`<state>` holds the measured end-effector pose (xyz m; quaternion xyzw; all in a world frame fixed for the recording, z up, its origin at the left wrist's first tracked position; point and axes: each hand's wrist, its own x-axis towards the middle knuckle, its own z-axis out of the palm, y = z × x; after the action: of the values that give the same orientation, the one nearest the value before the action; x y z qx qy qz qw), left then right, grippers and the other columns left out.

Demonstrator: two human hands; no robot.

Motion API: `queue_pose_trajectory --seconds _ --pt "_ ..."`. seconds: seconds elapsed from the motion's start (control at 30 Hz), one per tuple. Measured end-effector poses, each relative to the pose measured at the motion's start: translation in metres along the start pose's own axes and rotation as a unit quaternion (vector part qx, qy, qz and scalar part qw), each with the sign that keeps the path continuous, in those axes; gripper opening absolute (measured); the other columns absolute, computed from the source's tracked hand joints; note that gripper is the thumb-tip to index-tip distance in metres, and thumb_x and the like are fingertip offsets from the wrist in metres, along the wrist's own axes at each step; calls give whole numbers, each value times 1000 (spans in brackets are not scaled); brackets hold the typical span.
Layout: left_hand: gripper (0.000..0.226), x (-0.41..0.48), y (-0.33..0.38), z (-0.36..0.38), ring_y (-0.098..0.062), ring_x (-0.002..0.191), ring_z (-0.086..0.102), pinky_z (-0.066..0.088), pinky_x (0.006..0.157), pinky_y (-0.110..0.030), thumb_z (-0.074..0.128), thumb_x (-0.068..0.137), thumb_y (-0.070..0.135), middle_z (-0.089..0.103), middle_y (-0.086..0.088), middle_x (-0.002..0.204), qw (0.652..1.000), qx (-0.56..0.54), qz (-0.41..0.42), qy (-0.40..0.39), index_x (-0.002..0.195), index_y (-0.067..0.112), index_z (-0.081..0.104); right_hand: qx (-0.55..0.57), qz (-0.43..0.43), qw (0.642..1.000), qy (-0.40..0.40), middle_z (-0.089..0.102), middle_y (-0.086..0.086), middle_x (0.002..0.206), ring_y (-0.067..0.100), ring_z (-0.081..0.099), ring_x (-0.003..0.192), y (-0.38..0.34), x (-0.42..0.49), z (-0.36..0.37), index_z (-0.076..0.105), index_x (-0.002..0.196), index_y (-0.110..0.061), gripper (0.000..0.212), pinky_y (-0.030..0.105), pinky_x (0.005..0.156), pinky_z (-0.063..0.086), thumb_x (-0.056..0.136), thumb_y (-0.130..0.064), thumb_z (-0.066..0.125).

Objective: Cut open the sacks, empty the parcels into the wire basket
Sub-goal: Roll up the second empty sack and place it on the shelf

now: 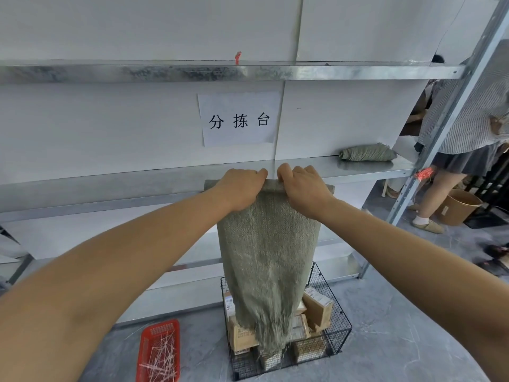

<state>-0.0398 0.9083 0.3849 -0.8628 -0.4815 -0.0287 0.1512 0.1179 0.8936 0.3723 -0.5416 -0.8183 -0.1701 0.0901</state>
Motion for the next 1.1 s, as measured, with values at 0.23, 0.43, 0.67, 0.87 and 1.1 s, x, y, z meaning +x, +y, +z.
queue_pose_trajectory --seconds 0.23,0.43,0.67,0.87,1.1 --pt "37 -2 3 10 -26 102 52 39 71 -33 41 92 21 51 -12 117 998 23 7 61 127 8 37 3 -15 999 -49 44 11 121 28 46 107 4 -2 9 33 133 -11 76 40 92 36 82 -68 30" --pt "47 -6 -1 20 -24 105 47 40 81 -34 37 93 44 47 -10 120 994 28 60 91 125 9 41 -4 -19 998 -57 45 15 120 31 47 104 1 -6 17 36 133 -7 57 41 87 38 88 -40 26" --pt "31 -1 2 17 -23 106 47 39 74 -31 35 99 30 50 -8 118 992 18 40 115 116 7 45 61 1 998 -33 49 14 114 32 50 97 0 -1 16 43 118 -4 29 36 80 35 95 -16 29" --pt "17 -3 0 15 -22 100 50 34 62 -27 43 95 14 53 -9 111 992 33 25 116 110 7 47 86 -16 991 -100 58 7 112 28 55 102 3 5 6 45 117 -11 39 37 85 38 90 -37 52" --pt "46 -7 -2 15 -26 97 55 38 70 -32 56 86 25 53 -11 117 995 -102 -15 -3 124 7 37 40 -16 997 -64 63 9 101 29 53 101 -4 7 5 54 117 -14 32 32 72 34 88 -7 44"
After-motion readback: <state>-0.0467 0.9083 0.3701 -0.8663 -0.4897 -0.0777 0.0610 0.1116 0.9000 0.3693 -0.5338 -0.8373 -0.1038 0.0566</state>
